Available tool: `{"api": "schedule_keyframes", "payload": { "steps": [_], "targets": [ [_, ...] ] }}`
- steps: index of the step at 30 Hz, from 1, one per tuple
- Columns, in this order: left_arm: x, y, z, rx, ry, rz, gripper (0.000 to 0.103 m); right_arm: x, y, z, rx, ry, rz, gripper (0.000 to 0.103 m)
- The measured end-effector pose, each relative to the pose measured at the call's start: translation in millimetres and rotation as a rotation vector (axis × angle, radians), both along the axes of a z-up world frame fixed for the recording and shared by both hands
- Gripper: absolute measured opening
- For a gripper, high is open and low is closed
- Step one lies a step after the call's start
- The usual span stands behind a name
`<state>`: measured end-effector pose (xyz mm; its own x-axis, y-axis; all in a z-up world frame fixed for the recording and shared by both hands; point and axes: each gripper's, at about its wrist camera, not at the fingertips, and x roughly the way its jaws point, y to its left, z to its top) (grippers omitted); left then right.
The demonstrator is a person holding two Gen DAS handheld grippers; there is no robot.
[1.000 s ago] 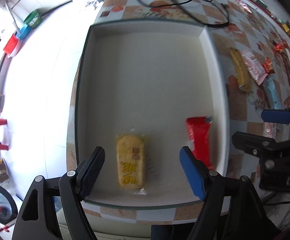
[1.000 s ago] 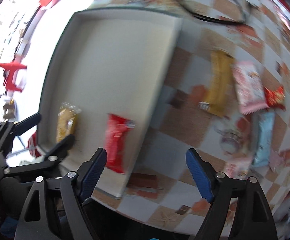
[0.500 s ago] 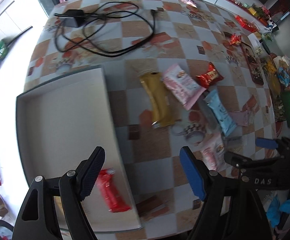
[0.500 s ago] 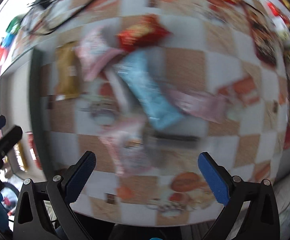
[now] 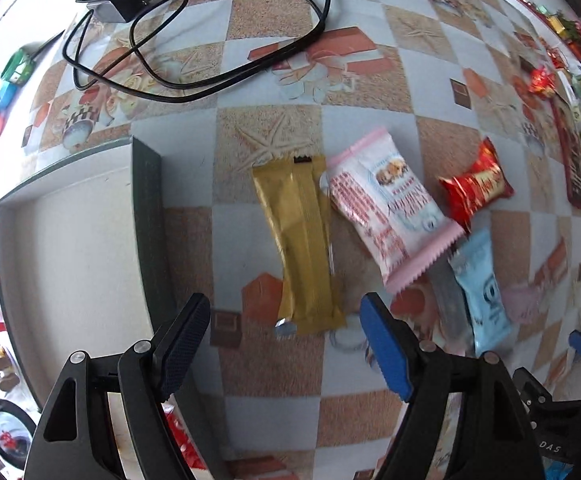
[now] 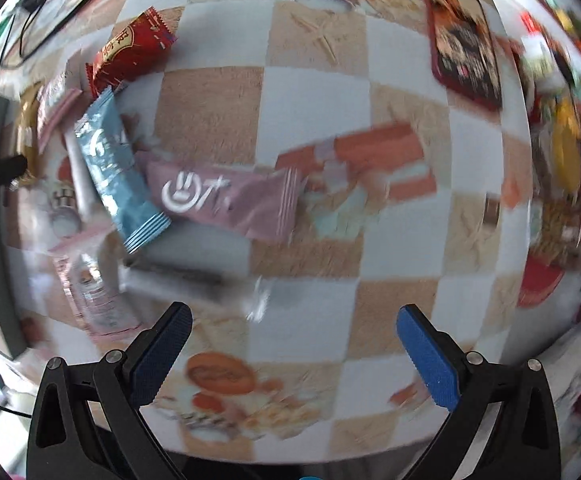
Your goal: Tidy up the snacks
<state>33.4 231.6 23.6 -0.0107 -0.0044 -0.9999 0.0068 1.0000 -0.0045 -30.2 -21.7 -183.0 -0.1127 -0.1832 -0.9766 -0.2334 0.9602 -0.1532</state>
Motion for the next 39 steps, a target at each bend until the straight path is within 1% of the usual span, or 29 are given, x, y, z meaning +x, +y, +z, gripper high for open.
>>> {"api": "schedule_keyframes", "payload": {
  "steps": [2,4,7,8,10,14,15,16,17,18,19,20,21,22,23,24,25,26,28,31,36,39],
  "targets": [
    [3,-3,-5,0.008,0.005,0.004,0.080,13,2,0,-0.009,-0.008,0.071,0.103],
    [5,-4,-10,0.024,0.012,0.007,0.080,16,8,2,-0.018,-0.015,0.161,0.103],
    [6,-4,-17,0.041,0.027,0.011,0.080,19,16,6,-0.027,-0.026,0.264,0.103],
    [6,-3,-18,0.034,0.023,0.014,0.081,18,23,2,-0.025,-0.028,0.282,0.103],
    [10,-2,-20,0.029,0.017,0.016,0.081,21,26,6,-0.012,-0.035,0.313,0.103],
    [19,-2,-20,0.021,0.010,0.017,0.082,20,53,11,0.020,-0.044,0.339,0.103],
    [22,-3,-20,0.015,0.011,0.020,0.082,20,55,16,0.028,-0.045,0.342,0.101],
    [26,-4,-21,0.006,0.015,0.025,0.082,21,56,20,0.042,-0.044,0.339,0.096],
    [27,-2,-21,-0.005,0.020,0.033,0.082,20,57,27,0.064,-0.037,0.330,0.088],
    [39,-9,-22,-0.006,0.023,0.033,0.082,22,62,30,0.082,-0.031,0.321,0.084],
    [40,-8,-22,-0.007,0.024,0.032,0.081,36,70,32,0.102,-0.024,0.307,0.073],
    [40,-9,-22,-0.007,0.020,0.027,0.079,37,71,38,0.119,-0.018,0.292,0.062],
    [45,-7,-23,-0.007,0.015,0.021,0.076,40,70,45,0.122,-0.021,0.282,0.058],
    [46,-8,-21,-0.008,0.006,0.009,0.068,51,73,56,0.124,-0.024,0.274,0.045],
    [41,-7,-18,-0.009,0.001,-0.001,0.057,47,80,59,0.122,-0.028,0.264,0.031],
    [40,-10,-16,-0.009,-0.004,-0.018,0.051,47,79,64,0.120,-0.027,0.247,0.027],
    [35,-15,-14,-0.008,-0.005,-0.032,0.036,42,77,67,0.123,-0.025,0.230,0.026],
    [33,-17,-13,-0.010,-0.001,-0.050,0.027,40,68,68,0.125,-0.023,0.211,0.026],
    [24,-18,-10,-0.027,0.011,-0.072,0.025,42,51,72,0.126,-0.017,0.165,0.026],
    [0,-22,-10,-0.042,0.030,-0.101,0.025,28,23,78,0.131,-0.002,0.105,0.026],
    [-54,-32,-11,-0.049,0.066,-0.178,0.025,-13,-14,97,0.123,0.034,0.014,0.026],
    [-78,-35,-10,-0.049,0.062,-0.217,0.025,-40,-35,110,0.130,0.062,-0.071,0.026]
  ]
}}
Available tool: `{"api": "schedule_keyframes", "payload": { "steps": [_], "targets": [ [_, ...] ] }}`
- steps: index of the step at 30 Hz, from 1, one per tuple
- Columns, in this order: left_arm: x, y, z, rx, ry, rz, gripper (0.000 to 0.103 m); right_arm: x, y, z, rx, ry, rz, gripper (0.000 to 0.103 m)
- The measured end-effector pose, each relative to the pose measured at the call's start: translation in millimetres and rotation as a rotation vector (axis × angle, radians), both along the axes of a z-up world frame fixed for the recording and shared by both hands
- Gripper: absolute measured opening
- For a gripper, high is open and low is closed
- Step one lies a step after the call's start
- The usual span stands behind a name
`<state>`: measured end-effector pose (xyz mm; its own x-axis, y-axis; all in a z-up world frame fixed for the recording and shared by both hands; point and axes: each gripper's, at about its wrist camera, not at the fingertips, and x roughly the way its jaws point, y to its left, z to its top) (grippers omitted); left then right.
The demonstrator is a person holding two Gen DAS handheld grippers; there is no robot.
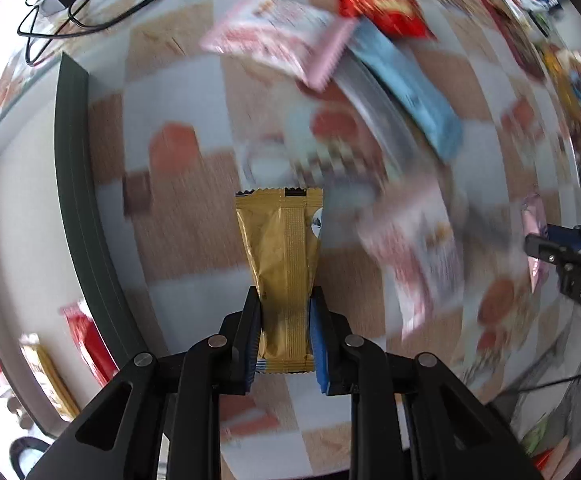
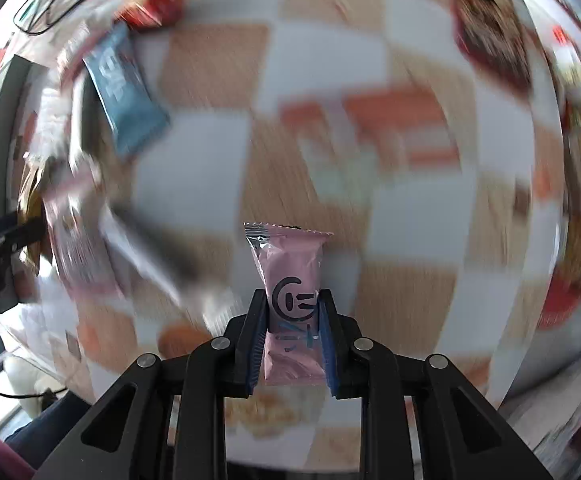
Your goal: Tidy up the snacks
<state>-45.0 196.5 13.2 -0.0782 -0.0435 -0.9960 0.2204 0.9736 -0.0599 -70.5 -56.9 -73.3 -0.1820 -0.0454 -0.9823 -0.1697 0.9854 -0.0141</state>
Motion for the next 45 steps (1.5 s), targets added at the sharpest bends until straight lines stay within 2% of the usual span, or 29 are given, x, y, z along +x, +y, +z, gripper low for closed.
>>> {"api": "schedule_keyframes", "payload": {
  "steps": [3,5,6,7,8,13,16,21,25,27,29,30,37,39,41,45],
  "targets": [
    [-6,3,0,-0.011,-0.001,0.003,0.034,-24,-16,15,-0.003,0.015,-0.067,0.026],
    [-6,9,0,-0.013,0.007,0.026,0.056,-34,-24,24,0.009,0.018,-0.108,0.031],
    [-5,13,1,-0.009,0.000,0.036,0.059,-38,-30,28,0.007,0.021,-0.127,0.038],
    [-9,18,1,-0.006,-0.006,0.041,0.061,-35,-33,30,0.000,0.021,-0.139,0.065],
    [-9,23,2,-0.004,-0.008,0.042,0.063,-39,-37,35,-0.011,0.007,-0.150,0.082],
    [-4,37,-1,0.020,-0.004,0.016,0.072,-41,-48,49,-0.033,0.001,-0.165,0.081],
    [3,46,-8,0.047,0.018,0.000,0.073,-46,-36,33,-0.039,0.018,-0.166,0.081],
    [-3,29,-9,0.062,0.011,-0.031,0.077,-41,-18,42,-0.051,0.025,-0.178,0.085],
    [-3,15,-11,0.068,0.025,-0.046,0.087,-36,-14,49,-0.055,0.046,-0.184,0.101],
    [-3,16,-14,0.070,0.034,-0.046,0.091,-36,-12,58,-0.045,0.039,-0.204,0.102],
    [-4,16,-21,0.077,0.066,-0.046,0.102,-31,-9,59,-0.041,0.033,-0.205,0.102],
    [-6,11,-25,0.082,0.085,-0.048,0.103,-31,-7,65,-0.037,0.029,-0.205,0.102],
    [-13,6,-31,0.083,0.075,-0.048,0.103,-33,-10,78,-0.021,0.020,-0.204,0.103],
    [-9,3,-28,0.085,0.080,-0.046,0.103,-36,-13,79,-0.019,0.016,-0.202,0.103],
    [-8,-1,-33,0.087,0.086,-0.036,0.103,-25,-8,64,-0.016,0.008,-0.199,0.103],
    [-6,1,-37,0.085,0.084,-0.026,0.103,-29,-6,74,-0.015,-0.011,-0.198,0.103]
  ]
}}
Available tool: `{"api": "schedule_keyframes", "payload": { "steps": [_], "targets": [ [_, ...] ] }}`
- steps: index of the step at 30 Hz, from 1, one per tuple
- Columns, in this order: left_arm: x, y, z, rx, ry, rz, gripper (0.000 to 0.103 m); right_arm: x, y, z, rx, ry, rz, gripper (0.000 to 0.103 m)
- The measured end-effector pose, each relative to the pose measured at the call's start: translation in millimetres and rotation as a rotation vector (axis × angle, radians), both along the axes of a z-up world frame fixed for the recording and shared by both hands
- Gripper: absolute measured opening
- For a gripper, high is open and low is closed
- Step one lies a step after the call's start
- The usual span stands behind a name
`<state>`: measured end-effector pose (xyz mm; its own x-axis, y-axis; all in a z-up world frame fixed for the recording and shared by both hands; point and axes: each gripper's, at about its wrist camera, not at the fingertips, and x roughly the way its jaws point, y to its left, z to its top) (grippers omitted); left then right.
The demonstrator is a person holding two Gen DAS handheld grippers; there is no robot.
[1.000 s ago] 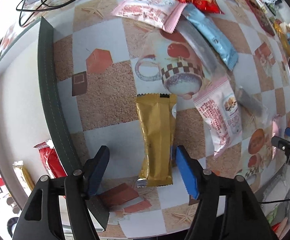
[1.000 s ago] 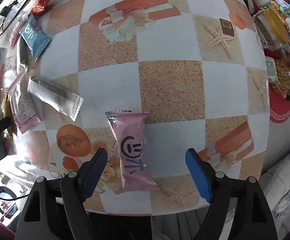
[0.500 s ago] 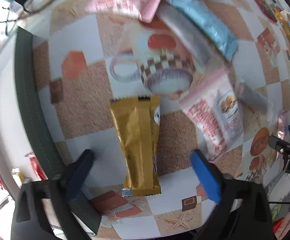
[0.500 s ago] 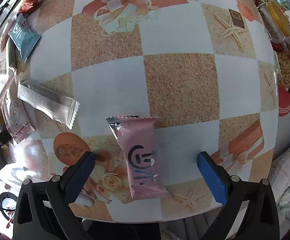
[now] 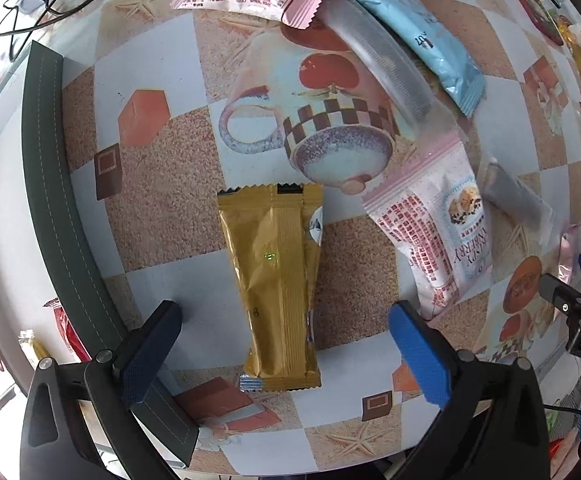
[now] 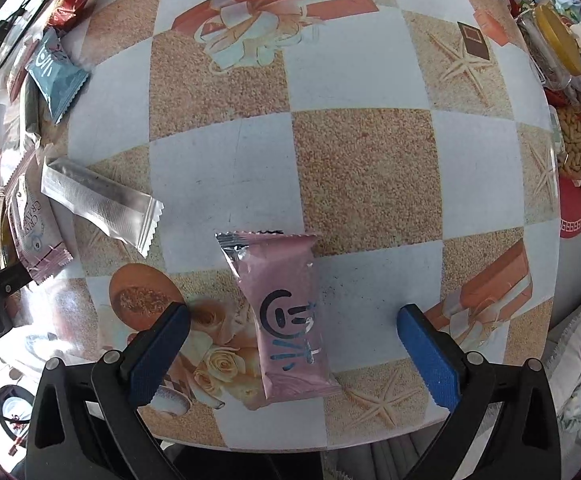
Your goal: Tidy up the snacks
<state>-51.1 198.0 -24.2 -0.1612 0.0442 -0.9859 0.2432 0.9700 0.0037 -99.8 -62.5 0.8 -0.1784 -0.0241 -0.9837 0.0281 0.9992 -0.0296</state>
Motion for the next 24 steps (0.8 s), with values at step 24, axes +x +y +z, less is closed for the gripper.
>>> {"api": "schedule_keyframes", "payload": {
  "steps": [24],
  "targets": [
    [-8,6,8,-0.004,-0.010,-0.005,0.103,0,0,0,0.006,-0.019,-0.014,0.103]
  ]
}}
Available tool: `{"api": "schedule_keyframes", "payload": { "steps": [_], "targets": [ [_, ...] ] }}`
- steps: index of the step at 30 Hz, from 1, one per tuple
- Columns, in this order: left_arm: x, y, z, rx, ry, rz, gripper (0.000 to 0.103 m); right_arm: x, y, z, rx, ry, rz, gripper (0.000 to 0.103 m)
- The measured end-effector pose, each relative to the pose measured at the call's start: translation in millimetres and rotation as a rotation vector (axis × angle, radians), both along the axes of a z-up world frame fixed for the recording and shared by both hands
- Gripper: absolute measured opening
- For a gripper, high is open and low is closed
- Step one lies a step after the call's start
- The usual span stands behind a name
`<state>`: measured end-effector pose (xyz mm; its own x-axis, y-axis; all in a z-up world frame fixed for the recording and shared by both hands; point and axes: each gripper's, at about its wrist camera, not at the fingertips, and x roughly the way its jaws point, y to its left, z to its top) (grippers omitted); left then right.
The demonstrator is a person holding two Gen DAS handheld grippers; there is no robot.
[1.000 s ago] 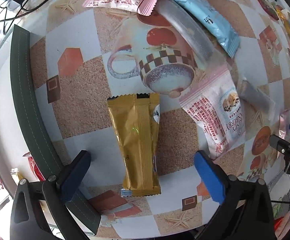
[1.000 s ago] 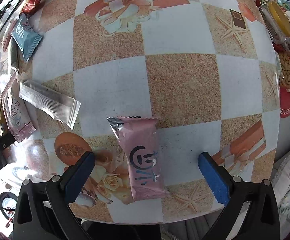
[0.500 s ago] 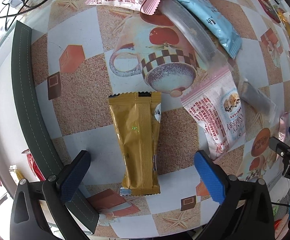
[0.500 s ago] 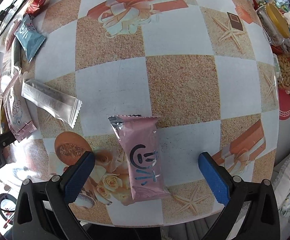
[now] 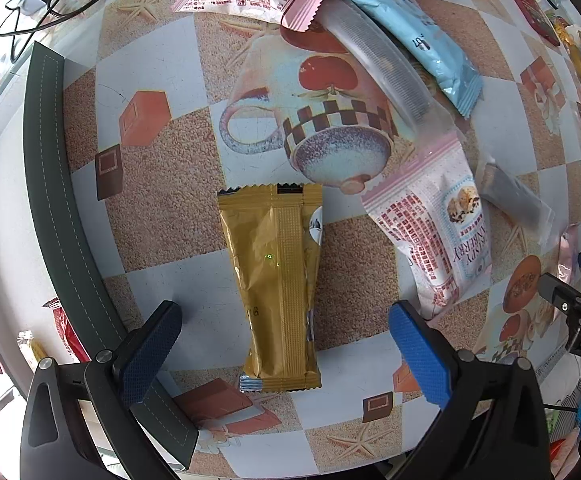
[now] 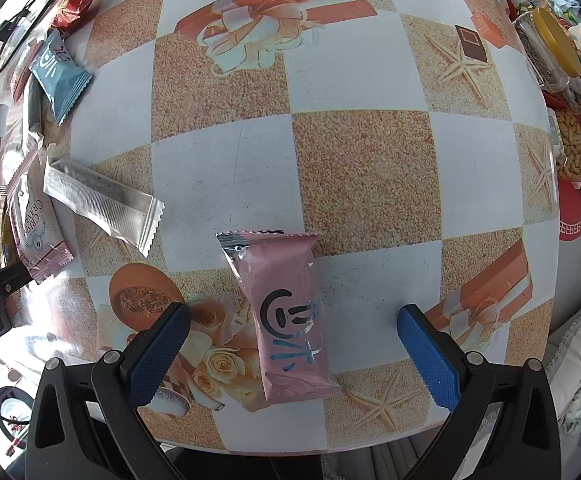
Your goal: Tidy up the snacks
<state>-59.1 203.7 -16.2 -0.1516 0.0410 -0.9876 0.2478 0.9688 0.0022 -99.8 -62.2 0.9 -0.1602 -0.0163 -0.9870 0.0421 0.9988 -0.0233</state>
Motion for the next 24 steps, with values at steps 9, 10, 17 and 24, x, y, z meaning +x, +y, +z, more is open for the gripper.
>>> {"api": "schedule_keyframes", "payload": {
  "steps": [9,10,17,24],
  "targets": [
    [0,0,1,-0.001,-0.003,0.000,0.103,-3,2,-2,0.001,-0.004,-0.005,0.103],
    [0,0,1,-0.001,-0.004,-0.001,0.103,-2,1,-6,0.001,-0.004,-0.007,0.103],
    [0,1,0,-0.002,-0.006,-0.001,0.103,0,0,0,0.001,-0.006,-0.010,0.103],
    [-1,1,1,-0.005,-0.012,-0.003,0.103,-3,1,1,0.001,-0.007,-0.011,0.103]
  ]
}}
